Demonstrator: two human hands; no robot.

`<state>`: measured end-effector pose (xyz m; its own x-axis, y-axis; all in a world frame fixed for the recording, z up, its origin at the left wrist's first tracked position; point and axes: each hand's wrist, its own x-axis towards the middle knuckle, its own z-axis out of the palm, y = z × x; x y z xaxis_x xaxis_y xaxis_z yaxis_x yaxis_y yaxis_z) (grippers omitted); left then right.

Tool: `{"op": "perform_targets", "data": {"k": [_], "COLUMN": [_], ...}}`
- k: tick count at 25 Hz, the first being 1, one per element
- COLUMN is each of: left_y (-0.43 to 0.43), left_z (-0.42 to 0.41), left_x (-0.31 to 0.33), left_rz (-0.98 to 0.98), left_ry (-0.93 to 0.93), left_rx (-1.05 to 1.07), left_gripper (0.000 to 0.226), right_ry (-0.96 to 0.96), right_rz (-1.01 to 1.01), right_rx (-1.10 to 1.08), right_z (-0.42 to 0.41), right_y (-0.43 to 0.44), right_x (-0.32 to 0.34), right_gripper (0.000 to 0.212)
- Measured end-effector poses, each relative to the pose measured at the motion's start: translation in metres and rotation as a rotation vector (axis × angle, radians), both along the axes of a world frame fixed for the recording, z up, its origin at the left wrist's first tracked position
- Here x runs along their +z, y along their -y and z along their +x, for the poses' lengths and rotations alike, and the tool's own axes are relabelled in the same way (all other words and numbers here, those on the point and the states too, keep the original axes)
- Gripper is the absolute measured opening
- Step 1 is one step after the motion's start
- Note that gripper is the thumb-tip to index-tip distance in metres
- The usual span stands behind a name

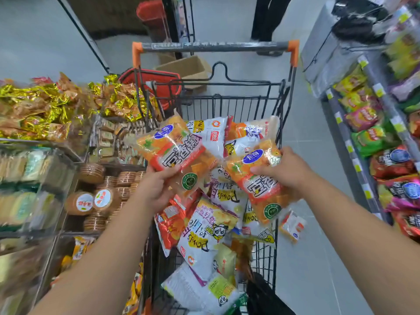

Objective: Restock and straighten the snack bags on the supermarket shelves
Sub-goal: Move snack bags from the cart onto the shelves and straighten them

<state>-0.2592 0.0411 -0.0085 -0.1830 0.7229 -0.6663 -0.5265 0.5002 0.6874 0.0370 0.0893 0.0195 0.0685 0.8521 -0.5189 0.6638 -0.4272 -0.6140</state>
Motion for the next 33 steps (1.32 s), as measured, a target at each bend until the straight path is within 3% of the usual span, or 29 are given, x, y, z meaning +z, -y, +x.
{"op": "perform_targets", "data": {"k": [4,9,11,13,16,21,23,27,31,33], "left_y": [0.016,0.033,0.044,0.061,0.091,0.166,0.195,0.276,0.347,0.38], "left_z": [-0.003,0.039,0.069,0.106,0.163,0.276,0.325,0.447,0.536,0.573], "left_x": [0.011,0.042,0.048,0.055,0.065,0.088,0.098,0.119,0.129,0.136], "left_rz": [0.075,0.165,0.178,0.194,0.254,0.302,0.329,0.397,0.436,0.493], "left_ry": [0.085,0.106,0.104,0.082,0.125,0.038,-0.002,0.076,0.096,0.065], "left_rx": [-0.166,-0.545,-0.678,-0.773,-0.828,-1.005,-1.095,-1.244,-1.444,-1.51], "left_gripper": [0.044,0.084,0.089,0.082,0.068,0.066,0.063,0.061,0.067,0.08], "right_ry": [-0.08,-0.074,-0.093,-0.129,-0.159,-0.194,-0.178,-0.122,-0.121,-0.087], "right_rz": [0.079,0.204,0.26,0.301,0.331,0.391,0.412,0.491,0.564,0.58], "right_rx": [-0.293,-0.531,-0.594,-0.659,-0.733,-0.888,-0.975,-1.185,-1.392,-1.468], "right_z": [0.026,0.066,0.085,0.105,0.138,0.219,0.249,0.32,0.358,0.37], "right_y": [0.056,0.111,0.138,0.169,0.221,0.351,0.401,0.515,0.61,0.65], "right_x": [0.017,0.046,0.057,0.068,0.081,0.099,0.105,0.122,0.137,0.141], "right_gripper": [0.08,0.087,0.093,0.095,0.076,0.063,0.067,0.095,0.074,0.076]}}
